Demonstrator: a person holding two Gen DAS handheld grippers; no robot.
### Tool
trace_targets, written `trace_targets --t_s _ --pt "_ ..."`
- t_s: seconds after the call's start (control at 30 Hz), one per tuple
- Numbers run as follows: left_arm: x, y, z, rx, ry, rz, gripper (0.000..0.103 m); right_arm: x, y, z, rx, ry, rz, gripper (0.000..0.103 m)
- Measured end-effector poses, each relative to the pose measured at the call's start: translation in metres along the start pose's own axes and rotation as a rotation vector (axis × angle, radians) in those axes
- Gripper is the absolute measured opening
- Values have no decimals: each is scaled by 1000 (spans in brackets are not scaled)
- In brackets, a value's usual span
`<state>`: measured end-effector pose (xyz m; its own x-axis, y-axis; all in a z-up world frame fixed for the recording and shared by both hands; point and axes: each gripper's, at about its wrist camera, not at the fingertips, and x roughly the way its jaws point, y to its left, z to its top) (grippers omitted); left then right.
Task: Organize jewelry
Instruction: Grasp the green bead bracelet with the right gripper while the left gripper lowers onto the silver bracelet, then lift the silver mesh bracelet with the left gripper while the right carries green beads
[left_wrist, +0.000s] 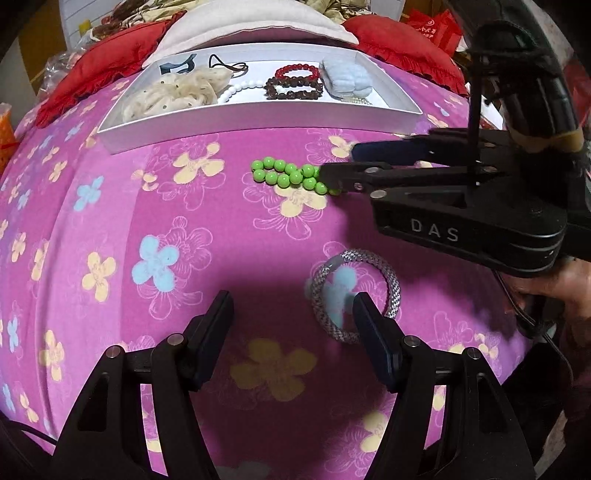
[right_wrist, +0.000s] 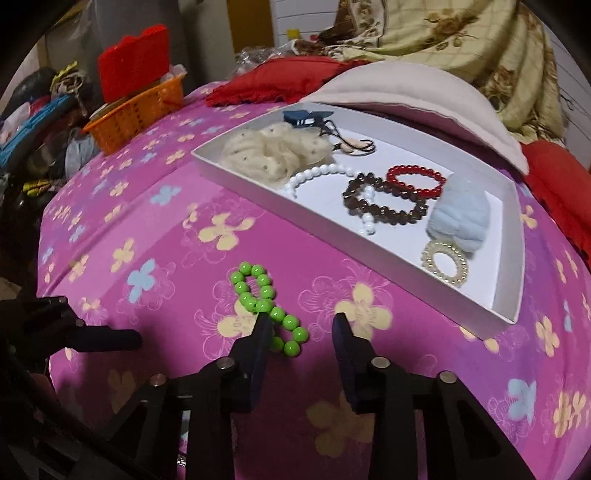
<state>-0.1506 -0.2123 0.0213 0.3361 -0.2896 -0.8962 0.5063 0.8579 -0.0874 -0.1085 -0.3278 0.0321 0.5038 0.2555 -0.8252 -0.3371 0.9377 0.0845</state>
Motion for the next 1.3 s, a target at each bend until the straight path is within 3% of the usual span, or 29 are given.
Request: trace_targets --t_s 0.17,0.27,0.3,0.43,0.47,0.5,0.6,0.73,0.97,1.07,1.13,1.3 --pt "-1 1 2 -1 -12 6 52 -1 7 -3 -54 13 42 28" --pt "-1 0 4 -12 -14 -2 42 6 15 -4 -104 28 11 23" --pt "-1 -1 4 -11 -14 -3 37 6 14 -2 -93 20 12 17" --pt "-2 -6 3 20 -17 4 23 0 -1 -2 11 -4 26 15" --pt "-2 -5 3 18 -19 2 19 -3 -3 -2 17 -15 25 11" --pt "-2 -3 3 12 -19 -1 14 -9 -5 -3 27 -27 24 0" --pt "-2 5 5 -21 -9 -27 9 -27 -8 -3 33 -54 8 0" --pt "-10 7 7 -26 -29 -42 8 -35 -11 -1 29 -41 28 0" --pt "-17 8 3 -21 -30 -26 8 -3 -10 2 26 24 48 2" --pt "-20 11 1 -22 -31 -29 8 -1 -8 0 13 28 46 9" --pt "-21 12 0 -27 -32 -39 8 -3 -9 -1 14 20 52 24" --pt "-12 4 0 -6 -12 -46 21 7 -8 1 6 32 12 25"
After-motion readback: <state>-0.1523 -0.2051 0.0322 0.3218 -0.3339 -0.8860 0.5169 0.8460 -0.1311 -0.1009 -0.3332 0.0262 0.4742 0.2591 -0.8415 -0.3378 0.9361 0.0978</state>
